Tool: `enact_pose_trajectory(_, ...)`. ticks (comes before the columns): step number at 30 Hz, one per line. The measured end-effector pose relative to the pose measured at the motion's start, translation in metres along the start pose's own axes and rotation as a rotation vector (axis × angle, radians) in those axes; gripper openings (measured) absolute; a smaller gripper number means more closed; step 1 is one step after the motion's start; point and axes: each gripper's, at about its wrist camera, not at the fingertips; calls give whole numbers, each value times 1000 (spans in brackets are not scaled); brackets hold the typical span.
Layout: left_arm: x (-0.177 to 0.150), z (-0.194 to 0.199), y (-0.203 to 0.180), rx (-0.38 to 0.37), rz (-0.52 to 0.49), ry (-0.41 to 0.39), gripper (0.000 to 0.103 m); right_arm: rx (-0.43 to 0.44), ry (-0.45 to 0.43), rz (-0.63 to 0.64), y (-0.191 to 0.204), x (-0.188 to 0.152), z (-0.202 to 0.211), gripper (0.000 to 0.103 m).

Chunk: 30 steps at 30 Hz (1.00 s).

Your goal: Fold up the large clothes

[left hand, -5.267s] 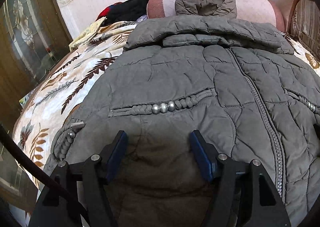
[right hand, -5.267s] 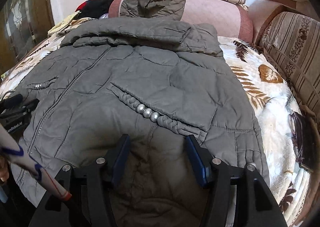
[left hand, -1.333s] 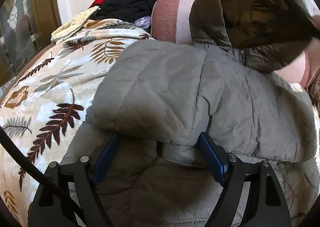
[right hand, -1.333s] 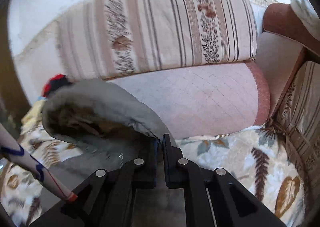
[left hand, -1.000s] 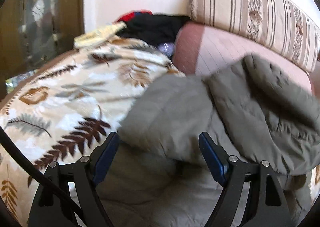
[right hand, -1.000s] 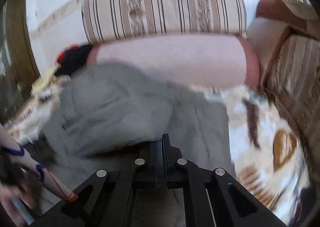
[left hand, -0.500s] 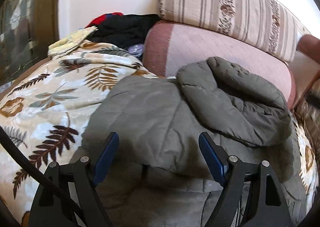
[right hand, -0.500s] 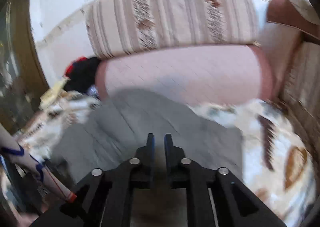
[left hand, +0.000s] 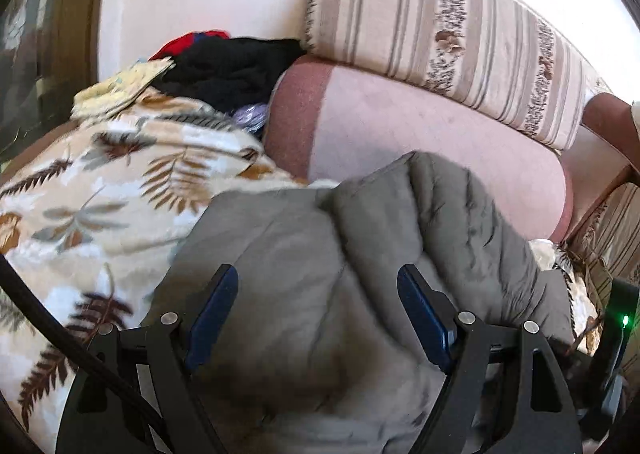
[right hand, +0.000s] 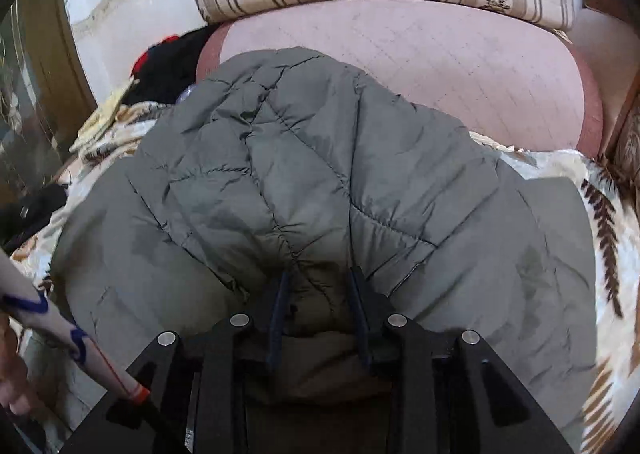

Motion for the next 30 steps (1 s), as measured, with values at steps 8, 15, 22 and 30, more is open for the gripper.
enact_pose_trajectory(8,-30,-61,-40,25,-215,170,83,46,20,14,-1,-3,9,33)
enact_pose_trajectory(15,-32,-61,-36,35,-205,174,84,5,-121,3,-10,26,61,37)
enact_pose_trajectory(22,-35,-62,-41,63,-215,161,85,-76,24,-36,-44,6,12,38)
enact_pose_trajectory(30,-22,-31,-32,20,-151,119,85,-63,-98,-3,-7,19,56,38)
Point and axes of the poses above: each gripper's, at about its wrist camera, not at the fingertips, and z roughly against the way its jaws point, y to its left, x to its top, and after that the axes turned 10 degrees about x, right-handed
